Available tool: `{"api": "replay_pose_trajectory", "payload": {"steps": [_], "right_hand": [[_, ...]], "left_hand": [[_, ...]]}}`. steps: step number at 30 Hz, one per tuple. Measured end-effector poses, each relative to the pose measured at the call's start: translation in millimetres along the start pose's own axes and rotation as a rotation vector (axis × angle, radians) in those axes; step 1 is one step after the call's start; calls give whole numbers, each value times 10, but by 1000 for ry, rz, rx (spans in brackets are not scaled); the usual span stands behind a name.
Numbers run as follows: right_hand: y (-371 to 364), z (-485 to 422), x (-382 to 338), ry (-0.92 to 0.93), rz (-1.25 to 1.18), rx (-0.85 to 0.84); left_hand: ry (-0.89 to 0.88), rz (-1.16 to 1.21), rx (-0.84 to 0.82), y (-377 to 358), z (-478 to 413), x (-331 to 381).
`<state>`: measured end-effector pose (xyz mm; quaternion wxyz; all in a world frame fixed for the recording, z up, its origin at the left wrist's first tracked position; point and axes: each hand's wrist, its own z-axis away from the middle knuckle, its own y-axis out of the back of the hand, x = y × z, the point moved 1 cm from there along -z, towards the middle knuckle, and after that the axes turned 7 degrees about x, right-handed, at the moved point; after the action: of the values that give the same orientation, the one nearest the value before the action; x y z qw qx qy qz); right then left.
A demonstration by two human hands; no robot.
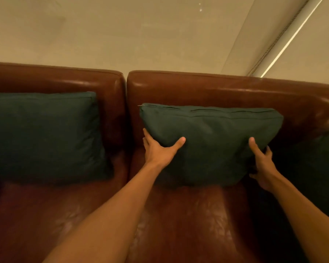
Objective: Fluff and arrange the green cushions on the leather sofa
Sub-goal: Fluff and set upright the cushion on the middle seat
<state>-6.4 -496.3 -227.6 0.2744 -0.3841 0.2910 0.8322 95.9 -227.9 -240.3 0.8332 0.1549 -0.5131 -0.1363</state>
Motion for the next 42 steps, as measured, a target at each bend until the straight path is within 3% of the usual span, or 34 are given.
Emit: {"api": "replay_pose_trajectory", "payload": {"steps": [4,14,22,33,42], "right_hand": [[-33,-74,116,14,6,-10],[-238,48,107,-20,-81,12],[-425,226,157,-43,-108,-45],[-679,257,119,-13,-59,-30],[-521,247,295,-25,-1,-33]], "left_hand": [[-28,78,38,-46,-66,-112],[112,262,-74,185,-193,-32],[45,256,-21,371,-211,-51],[123,351,-47,628,-215,-287],[49,257,73,576,-64,-536]]}}
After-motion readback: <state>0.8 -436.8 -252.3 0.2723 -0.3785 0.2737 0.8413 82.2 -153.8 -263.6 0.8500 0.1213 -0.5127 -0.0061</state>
